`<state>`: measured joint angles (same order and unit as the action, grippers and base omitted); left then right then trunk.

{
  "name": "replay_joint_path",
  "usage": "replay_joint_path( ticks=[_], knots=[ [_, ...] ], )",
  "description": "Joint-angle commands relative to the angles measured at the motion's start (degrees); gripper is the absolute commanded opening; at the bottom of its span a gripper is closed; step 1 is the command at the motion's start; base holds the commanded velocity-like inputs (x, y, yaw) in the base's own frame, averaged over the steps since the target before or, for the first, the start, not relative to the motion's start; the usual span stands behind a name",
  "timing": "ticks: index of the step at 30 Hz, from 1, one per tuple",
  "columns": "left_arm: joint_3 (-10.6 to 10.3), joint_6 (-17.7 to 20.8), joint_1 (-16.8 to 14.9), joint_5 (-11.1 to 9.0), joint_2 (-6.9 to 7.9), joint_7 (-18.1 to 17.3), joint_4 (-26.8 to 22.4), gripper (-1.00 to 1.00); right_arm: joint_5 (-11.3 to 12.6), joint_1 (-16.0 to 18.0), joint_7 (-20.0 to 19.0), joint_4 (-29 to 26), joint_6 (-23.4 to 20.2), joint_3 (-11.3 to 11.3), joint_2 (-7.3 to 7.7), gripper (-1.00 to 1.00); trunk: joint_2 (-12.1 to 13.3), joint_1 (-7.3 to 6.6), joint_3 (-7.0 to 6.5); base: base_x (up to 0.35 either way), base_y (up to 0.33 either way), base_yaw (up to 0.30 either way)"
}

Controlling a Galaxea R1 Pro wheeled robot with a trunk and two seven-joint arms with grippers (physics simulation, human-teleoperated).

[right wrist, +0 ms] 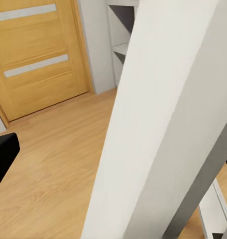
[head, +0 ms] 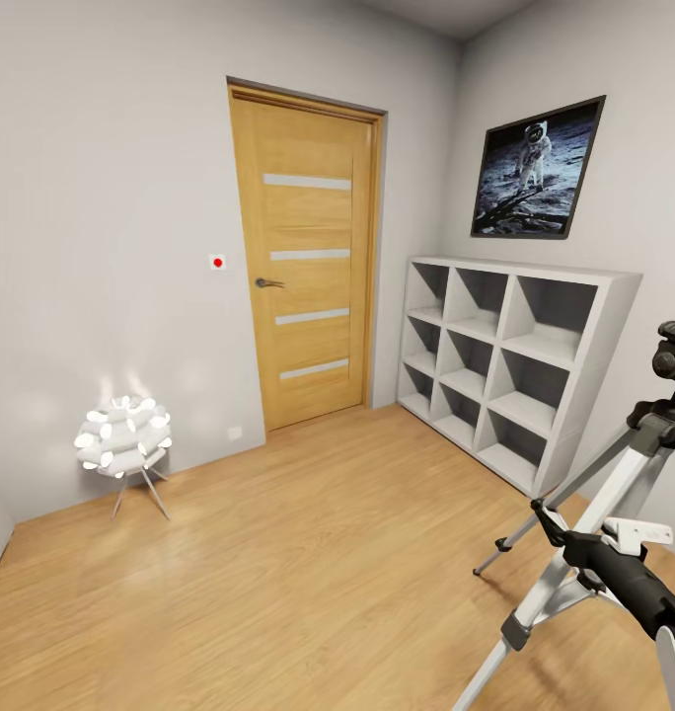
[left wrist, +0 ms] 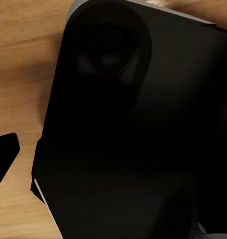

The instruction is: Attach the digital camera to the camera tripod in the bedroom.

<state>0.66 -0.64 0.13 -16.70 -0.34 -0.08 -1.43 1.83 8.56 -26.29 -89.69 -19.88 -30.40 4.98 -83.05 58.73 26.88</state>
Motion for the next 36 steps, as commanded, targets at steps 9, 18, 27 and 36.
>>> replay_joint_path(
  ticks=[9, 18, 27, 36],
  knots=[
    [0.04, -0.07, 0.03, -0.27, -0.01, 0.01, -0.07, 1.00, 0.19, 0.05, -0.41, -0.13, -0.71, -0.10, 0.08, 1.00, -0.03, 0.00, 0.05, 0.000, 0.000, 0.000],
    [0.04, -0.07, 0.01, -0.27, -0.01, 0.00, -0.07, 1.00, 0.19, 0.05, -1.23, -0.14, -0.60, -0.38, -0.02, 1.00, -0.03, 0.00, 0.05, 0.000, 0.000, 0.000],
    [0.04, -0.07, 0.03, -0.27, -0.01, 0.00, -0.08, 1.00, 0.11, 0.05, -8.69, -0.22, -0.45, -2.86, 0.09, 1.00, -0.03, 0.00, 0.05, 0.000, 0.000, 0.000],
    [0.04, -0.07, 0.00, -0.27, -0.01, 0.01, -0.07, 1.00, 0.06, 0.05, -9.58, -0.22, -0.70, -5.55, 0.03, 1.00, -0.03, 0.00, 0.05, 0.000, 0.000, 0.000]
  ],
)
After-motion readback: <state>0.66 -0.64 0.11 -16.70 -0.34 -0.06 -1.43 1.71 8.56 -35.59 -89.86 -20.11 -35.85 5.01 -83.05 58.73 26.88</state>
